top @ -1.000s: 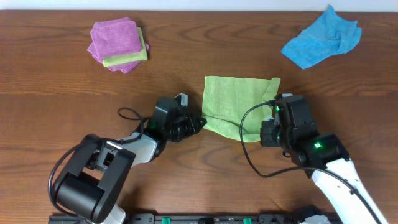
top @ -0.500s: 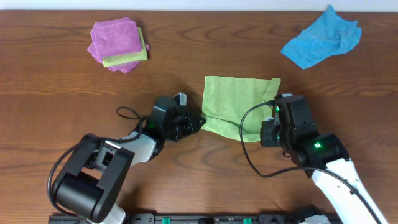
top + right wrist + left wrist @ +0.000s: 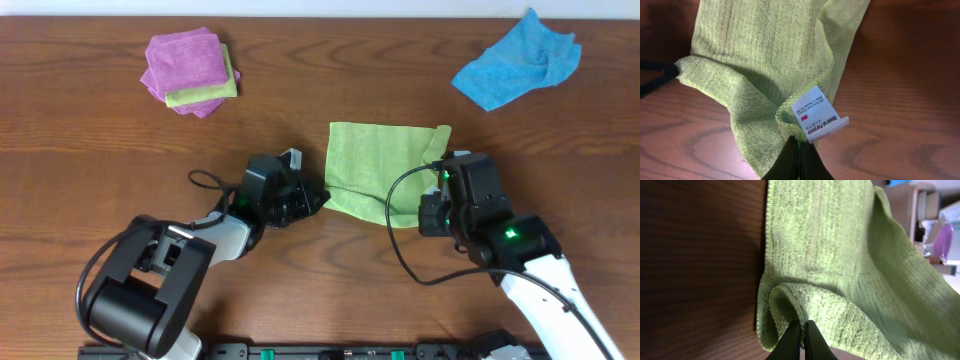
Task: Fold the cloth
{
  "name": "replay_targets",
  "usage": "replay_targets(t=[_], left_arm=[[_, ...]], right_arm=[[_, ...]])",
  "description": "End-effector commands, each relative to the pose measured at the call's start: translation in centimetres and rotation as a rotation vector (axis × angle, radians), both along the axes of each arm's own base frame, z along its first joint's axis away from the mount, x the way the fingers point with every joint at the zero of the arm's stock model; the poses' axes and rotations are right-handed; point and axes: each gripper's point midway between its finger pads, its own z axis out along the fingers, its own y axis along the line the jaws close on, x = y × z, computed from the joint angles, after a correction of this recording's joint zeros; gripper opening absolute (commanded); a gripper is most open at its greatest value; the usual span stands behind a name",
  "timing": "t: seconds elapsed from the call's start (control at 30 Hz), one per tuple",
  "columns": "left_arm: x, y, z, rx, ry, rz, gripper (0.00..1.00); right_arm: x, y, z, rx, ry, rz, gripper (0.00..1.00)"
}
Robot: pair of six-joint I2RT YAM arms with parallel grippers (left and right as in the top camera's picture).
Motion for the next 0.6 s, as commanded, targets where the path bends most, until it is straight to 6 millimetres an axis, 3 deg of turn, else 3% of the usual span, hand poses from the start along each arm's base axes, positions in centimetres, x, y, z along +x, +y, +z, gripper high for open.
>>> replay_targets(t=[0.0,0.17,0.43,0.57], left_arm=[[-0.2,0.5,1.5,-0.059,-0.037,-0.075,0.06],[-1.0,1.7,4.2,-0.124,-0.038,-0.125,0.06],[-3.2,2.0,8.2,-0.122,-0.068,-0.152,0.06],[-4.0,1.1,8.8,-0.134,-0.058,-0.171,0.06]], right_arm=[[-0.2,0.0,0.1,0.018,0.002,-0.013,0.01],[-1.4,0.5,-0.2,0.067,0.055,-0.026,0.01],[-5.0,-2.8,1.3,-0.007,0.049,-0.139,0.01],[-6.4,-3.3,1.5,0.004,0.065,-0.177,0.01]])
